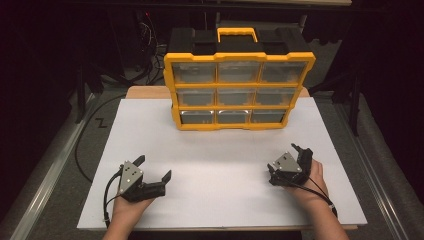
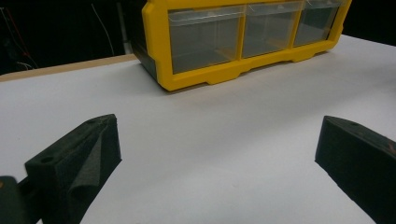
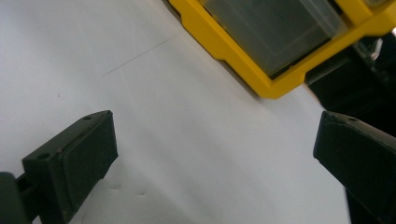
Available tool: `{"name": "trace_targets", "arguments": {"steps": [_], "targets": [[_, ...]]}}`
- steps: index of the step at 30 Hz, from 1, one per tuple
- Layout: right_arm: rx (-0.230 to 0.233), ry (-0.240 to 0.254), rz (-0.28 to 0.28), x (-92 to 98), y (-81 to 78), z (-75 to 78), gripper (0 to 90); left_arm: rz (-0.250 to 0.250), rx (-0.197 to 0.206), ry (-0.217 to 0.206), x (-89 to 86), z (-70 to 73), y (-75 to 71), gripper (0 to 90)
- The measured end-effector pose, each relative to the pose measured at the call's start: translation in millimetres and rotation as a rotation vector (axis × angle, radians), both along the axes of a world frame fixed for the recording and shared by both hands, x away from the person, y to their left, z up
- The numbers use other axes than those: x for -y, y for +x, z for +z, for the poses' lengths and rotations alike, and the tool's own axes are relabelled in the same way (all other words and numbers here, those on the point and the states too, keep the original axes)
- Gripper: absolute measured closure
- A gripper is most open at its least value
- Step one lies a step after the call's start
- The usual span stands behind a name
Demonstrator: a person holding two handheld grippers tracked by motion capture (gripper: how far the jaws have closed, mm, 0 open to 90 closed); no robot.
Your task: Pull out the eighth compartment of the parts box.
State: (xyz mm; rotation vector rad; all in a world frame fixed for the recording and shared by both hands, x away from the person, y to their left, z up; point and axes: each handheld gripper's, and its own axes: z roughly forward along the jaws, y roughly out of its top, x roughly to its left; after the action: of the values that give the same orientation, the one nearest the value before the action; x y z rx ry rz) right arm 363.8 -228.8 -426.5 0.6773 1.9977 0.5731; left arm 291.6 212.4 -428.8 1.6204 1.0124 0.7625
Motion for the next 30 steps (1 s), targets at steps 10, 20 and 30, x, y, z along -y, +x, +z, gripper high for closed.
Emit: {"name": "trace_targets", "arguments": {"steps": [10, 20, 30], "targets": [[0.084, -0.176, 0.064, -18.6, -11.0, 4.6, 1.1, -0.005, 0.001, 0.000, -0.2, 0.1, -0.1, 0.9], [0.127, -0.291, 0.113, -26.3, -16.2, 4.0, 1.1, -0.010, -0.003, 0.004, 0.2, 0.1, -0.3, 1.0], [0.157, -0.444, 0.158, -34.5, -20.3, 0.2, 1.1, -0.022, -0.007, 0.013, 1.7, -0.4, -0.2, 1.0]]}}
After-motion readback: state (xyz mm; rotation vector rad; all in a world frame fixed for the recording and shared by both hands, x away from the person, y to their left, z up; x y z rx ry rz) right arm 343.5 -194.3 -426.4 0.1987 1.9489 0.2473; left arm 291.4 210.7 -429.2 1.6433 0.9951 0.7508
